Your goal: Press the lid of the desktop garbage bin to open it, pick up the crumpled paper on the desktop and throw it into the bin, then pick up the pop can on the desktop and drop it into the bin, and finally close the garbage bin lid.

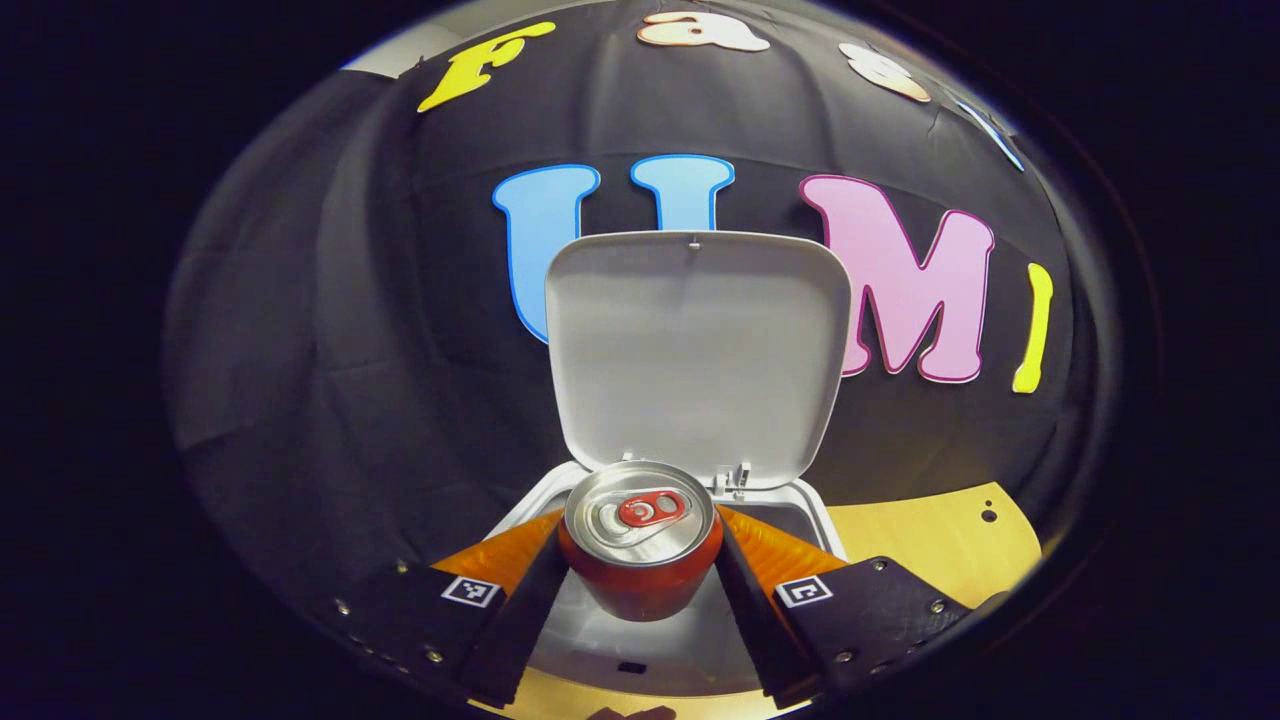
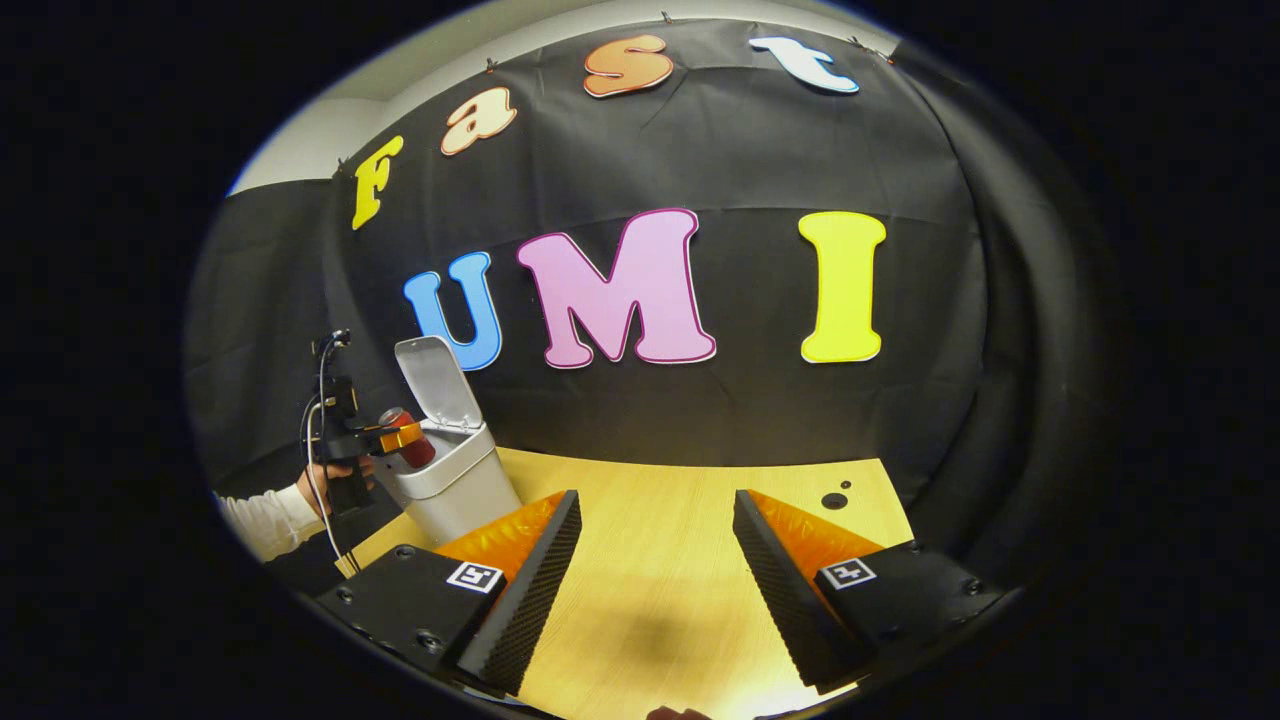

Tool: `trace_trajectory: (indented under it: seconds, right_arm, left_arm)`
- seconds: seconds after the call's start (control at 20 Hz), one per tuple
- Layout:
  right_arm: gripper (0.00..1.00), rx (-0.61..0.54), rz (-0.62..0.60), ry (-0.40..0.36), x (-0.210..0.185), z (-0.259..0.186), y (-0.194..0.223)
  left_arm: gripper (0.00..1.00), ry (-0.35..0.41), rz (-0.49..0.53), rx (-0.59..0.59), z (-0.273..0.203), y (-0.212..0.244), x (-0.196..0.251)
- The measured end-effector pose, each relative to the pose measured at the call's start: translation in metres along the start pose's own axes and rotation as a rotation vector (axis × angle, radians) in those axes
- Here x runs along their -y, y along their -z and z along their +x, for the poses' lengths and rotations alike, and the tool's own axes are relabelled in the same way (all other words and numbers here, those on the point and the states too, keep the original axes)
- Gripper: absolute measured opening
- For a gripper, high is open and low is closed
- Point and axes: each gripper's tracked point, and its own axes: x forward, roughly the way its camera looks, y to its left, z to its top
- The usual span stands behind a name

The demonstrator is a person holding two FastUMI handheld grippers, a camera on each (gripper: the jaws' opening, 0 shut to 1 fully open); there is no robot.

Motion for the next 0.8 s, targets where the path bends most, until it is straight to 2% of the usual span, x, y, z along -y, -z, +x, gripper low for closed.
trace_trajectory:
  seconds: [0.2, 0.3, 0.5, 0.8]
  right_arm:
    - [0.99, -0.004, -0.003, 0.001, 0.000, -0.002, 0.002]
    - [0.99, -0.007, -0.001, 0.000, 0.000, -0.001, 0.003]
    - [0.99, -0.012, 0.008, -0.004, -0.003, 0.003, 0.005]
    - [0.99, -0.012, 0.007, -0.013, -0.008, 0.006, 0.005]
  left_arm:
    - [0.85, 0.012, -0.025, 0.007, 0.001, 0.002, 0.001]
    - [0.85, 0.007, -0.011, -0.020, 0.001, 0.010, 0.000]
    - [0.86, -0.019, 0.036, -0.001, 0.000, 0.006, -0.006]
    - [0.86, 0.001, 0.063, 0.021, -0.004, -0.005, -0.002]
